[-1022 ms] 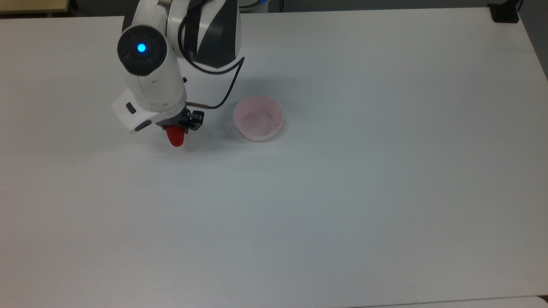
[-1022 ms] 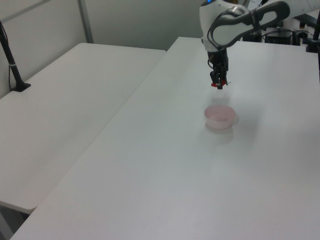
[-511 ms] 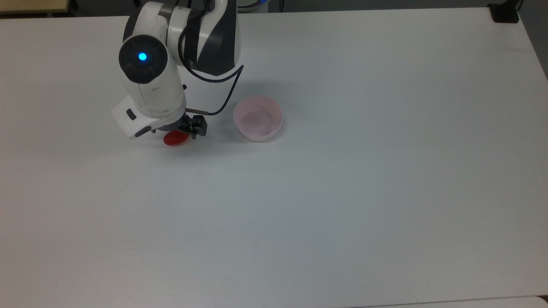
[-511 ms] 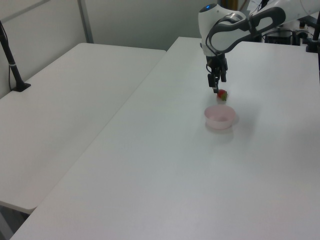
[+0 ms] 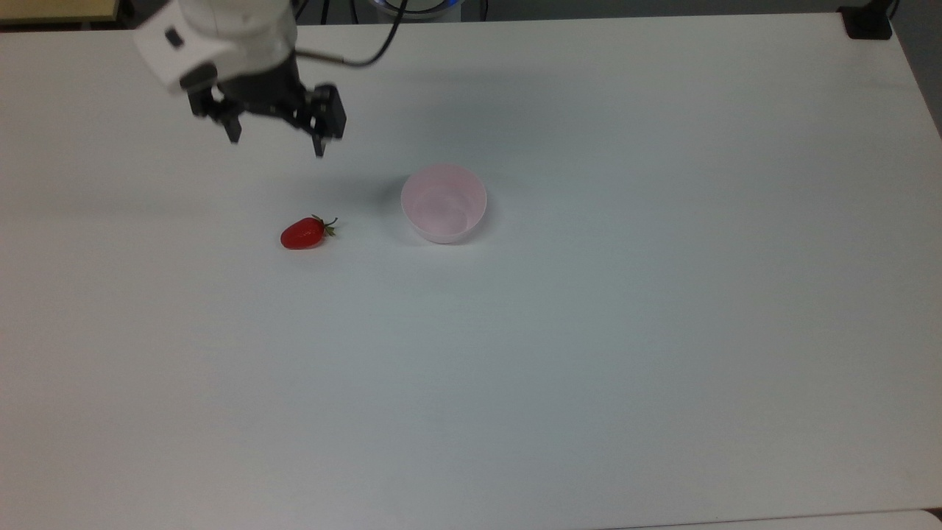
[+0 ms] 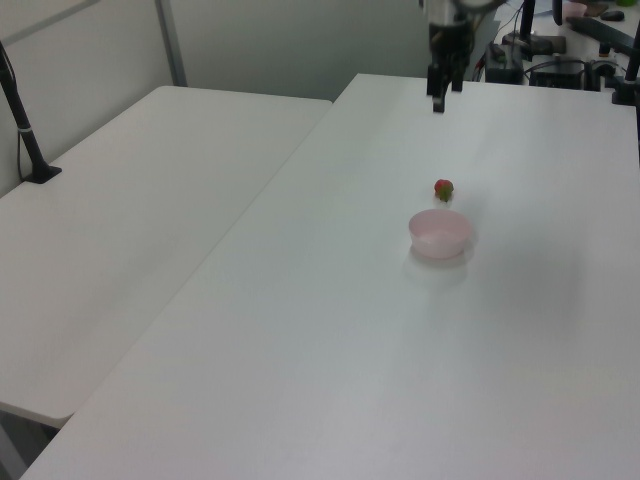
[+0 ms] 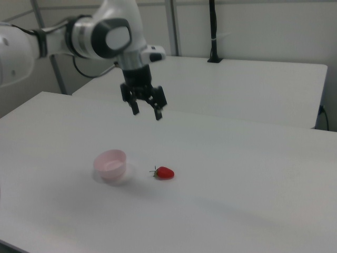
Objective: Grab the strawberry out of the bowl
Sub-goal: 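Open the gripper and raise it away from the strawberry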
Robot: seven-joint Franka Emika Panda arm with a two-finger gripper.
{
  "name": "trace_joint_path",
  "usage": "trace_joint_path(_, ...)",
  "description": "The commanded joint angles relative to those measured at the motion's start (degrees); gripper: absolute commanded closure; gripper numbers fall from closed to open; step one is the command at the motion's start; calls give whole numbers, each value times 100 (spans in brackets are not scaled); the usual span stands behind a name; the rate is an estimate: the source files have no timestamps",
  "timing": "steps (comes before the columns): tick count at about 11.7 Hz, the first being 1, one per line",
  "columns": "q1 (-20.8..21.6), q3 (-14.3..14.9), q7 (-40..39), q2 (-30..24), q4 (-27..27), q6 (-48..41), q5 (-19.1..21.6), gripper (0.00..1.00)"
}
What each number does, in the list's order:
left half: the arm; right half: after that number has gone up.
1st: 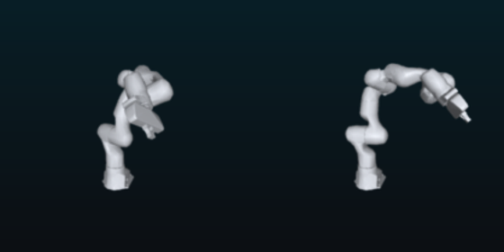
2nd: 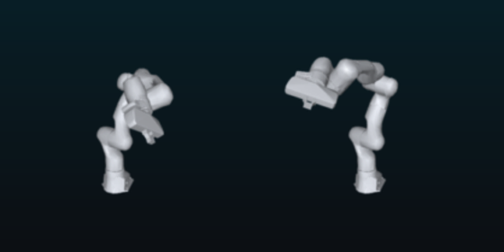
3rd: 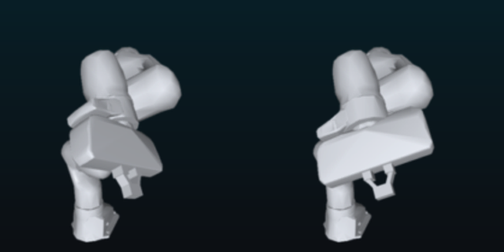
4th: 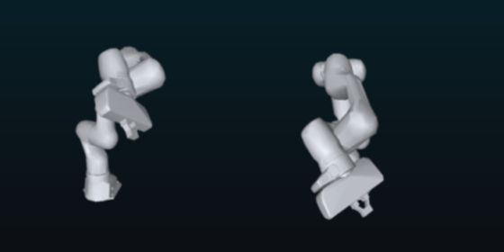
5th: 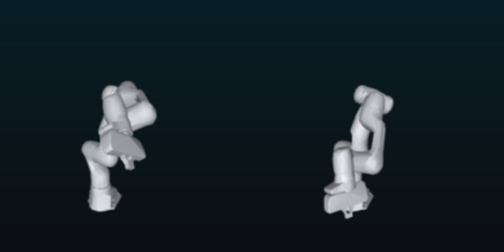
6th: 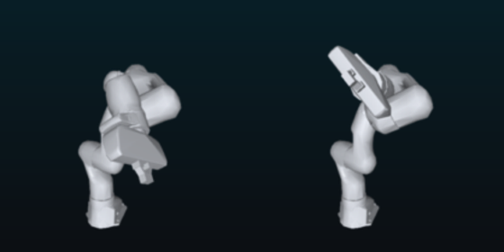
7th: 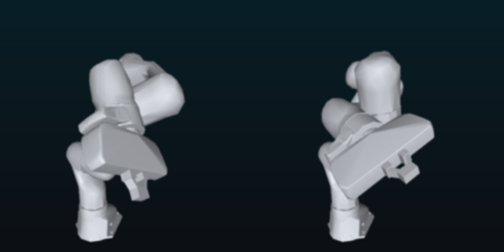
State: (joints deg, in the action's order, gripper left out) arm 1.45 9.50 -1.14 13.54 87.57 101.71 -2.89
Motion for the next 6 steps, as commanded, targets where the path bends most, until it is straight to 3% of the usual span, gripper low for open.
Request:
trace_joint_path(1, 57, -80, 140, -606, 190, -422, 78, 0)
trace_joint_path(6, 233, -71, 141, -678, 172, -811, 87, 0)
